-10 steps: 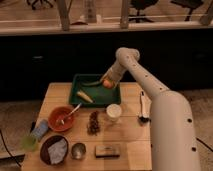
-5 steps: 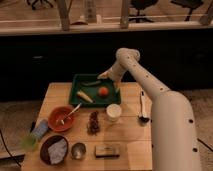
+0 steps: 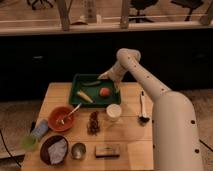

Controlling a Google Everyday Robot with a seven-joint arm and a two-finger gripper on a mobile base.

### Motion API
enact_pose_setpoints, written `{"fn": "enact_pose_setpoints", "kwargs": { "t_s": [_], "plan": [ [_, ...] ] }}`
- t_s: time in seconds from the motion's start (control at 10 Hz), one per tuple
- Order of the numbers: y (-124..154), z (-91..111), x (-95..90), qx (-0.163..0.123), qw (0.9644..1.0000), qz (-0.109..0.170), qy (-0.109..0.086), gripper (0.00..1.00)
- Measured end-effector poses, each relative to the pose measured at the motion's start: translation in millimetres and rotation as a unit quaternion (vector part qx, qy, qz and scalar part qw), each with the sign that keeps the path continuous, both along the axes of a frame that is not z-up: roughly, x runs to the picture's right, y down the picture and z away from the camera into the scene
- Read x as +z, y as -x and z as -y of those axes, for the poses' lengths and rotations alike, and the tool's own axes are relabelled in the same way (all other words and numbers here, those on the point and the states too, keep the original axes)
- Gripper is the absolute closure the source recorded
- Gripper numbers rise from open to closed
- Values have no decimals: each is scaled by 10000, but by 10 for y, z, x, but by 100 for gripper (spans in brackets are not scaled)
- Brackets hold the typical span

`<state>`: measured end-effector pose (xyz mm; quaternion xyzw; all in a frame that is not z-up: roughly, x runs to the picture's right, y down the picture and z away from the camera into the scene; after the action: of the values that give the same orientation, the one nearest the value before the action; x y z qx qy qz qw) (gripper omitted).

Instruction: Place apple in tray

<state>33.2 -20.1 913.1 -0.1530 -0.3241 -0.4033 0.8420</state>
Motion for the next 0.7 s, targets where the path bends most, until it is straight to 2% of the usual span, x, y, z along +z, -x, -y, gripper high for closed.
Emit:
{"fn": "enact_pose_setpoints", "kwargs": {
  "t_s": [0.7],
  "plan": [
    [-6, 6, -10, -42, 10000, 53, 20, 20]
  ]
}}
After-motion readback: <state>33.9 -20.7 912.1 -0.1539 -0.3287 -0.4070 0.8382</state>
